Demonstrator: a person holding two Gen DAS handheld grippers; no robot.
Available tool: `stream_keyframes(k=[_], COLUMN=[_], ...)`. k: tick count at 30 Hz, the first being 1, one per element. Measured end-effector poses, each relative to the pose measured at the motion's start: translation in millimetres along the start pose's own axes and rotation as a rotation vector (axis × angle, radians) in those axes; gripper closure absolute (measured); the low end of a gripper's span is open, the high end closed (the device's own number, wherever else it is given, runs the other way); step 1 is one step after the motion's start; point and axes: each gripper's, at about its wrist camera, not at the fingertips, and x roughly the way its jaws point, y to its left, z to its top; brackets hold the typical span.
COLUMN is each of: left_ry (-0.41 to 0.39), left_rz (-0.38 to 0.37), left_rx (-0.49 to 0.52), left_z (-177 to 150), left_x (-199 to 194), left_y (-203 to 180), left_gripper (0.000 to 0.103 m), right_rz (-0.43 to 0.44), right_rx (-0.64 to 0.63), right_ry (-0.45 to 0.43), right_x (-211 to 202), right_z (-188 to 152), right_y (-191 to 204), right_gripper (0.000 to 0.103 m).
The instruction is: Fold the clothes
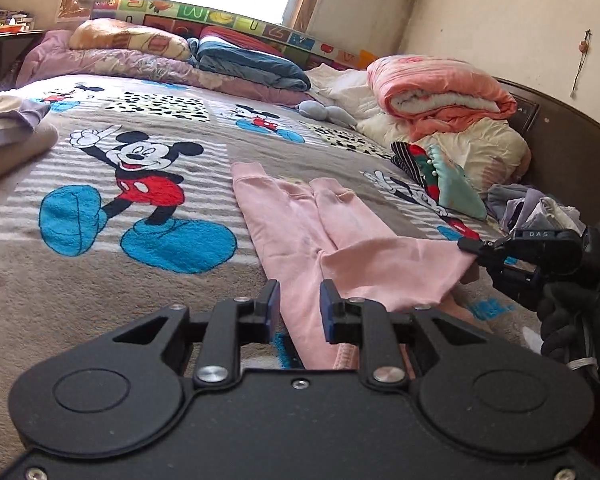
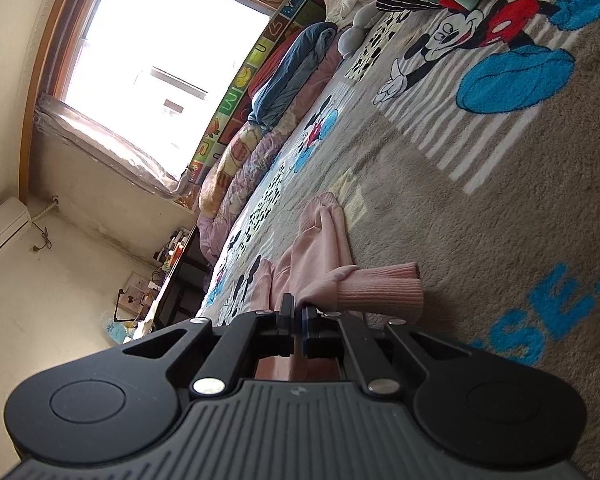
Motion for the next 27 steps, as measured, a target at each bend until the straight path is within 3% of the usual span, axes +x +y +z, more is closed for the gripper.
stream_keyframes(k=[4,6,8,11,16,21,27], left_ry=[0.062,0.163,0.164,0.158,0.042,0.176,0.194], left_rz=[-0.036,-0.020,0.017,-0.005,-0.019,-0.054,-0.092], left_rx=[0.114,0.310,0.393,0.357,0.268,0.321,0.295], left_z=[-9.5,-30.4,-41.5,-31.5,-18.0,-33.9,-34.0], left_x=[17.6,33.1,36.2,26.4,21.9,42.3,40.1], left_y=[-22.9,-44.6,-54.2,-46.5,-38.6,-40.7,-32.8], left_gripper=[0.085,0.085,0.087,0.087,0.087,0.087,0.087], right_rz=[0.004,0.009,0.017,0.022,0.021,0.000,-0.008], right_rx=[0.025,0.029,0.023,-0.009,-0.034,-0.043,0.019], right_ry=[-0.007,-0.006,0.001,0.019,0.035,0.031,0.027], right_x=[1.5,2.6,4.1,7.7,11.0,12.6,22.2], right_z=[1.4,2.6,4.7,9.1,16.4,20.0,28.9], right_y=[-4.6,-5.4,-3.7,3.4,12.7,22.8,34.6], right_gripper=[0.098,0.098,0.098,0.098,0.098,0.098,0.098])
